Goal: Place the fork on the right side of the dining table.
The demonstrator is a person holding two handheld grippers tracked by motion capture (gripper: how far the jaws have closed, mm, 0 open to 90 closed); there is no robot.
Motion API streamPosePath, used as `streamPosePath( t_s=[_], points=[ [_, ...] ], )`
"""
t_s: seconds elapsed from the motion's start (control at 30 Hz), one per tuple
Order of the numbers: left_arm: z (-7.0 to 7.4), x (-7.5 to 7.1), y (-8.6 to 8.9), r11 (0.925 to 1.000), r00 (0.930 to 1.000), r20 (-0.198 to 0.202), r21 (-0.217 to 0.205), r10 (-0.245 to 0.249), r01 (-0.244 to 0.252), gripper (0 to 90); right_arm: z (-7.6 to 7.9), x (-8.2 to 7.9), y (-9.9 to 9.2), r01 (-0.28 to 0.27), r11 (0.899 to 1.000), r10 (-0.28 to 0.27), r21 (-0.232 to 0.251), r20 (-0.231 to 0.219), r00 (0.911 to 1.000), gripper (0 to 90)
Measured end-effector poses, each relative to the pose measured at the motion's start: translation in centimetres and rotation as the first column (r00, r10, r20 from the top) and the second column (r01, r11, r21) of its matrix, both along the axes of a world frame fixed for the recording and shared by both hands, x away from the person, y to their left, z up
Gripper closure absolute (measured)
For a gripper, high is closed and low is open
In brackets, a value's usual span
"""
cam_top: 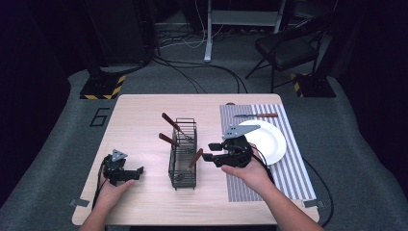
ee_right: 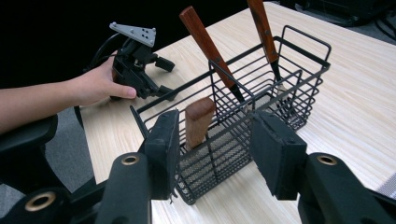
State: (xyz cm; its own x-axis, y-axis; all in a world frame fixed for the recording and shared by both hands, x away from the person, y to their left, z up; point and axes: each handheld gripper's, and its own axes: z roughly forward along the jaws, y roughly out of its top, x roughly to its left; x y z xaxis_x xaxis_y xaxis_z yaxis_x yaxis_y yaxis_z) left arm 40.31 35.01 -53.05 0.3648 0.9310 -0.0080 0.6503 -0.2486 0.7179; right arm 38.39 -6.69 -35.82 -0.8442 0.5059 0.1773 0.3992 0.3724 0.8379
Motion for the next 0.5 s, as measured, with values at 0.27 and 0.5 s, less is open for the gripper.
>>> streamPosePath(
  t_s=[0.27,0.5],
  points=[
    [0.0,0.0,0.0,1.0000,1.0000,0.000,-0.001,-0.002,0.002,0.3,0.0,0.1,1.0,-0.019,1.000,0.019,0.014,0.000,0.9998,54.8],
    [0.0,0.0,0.0,1.0000,1.0000,0.000,-0.003,-0.004,0.004,0.4,-0.2,0.4,1.8,-0.030,0.999,0.030,0.013,-0.006,0.9995,62.9]
  ],
)
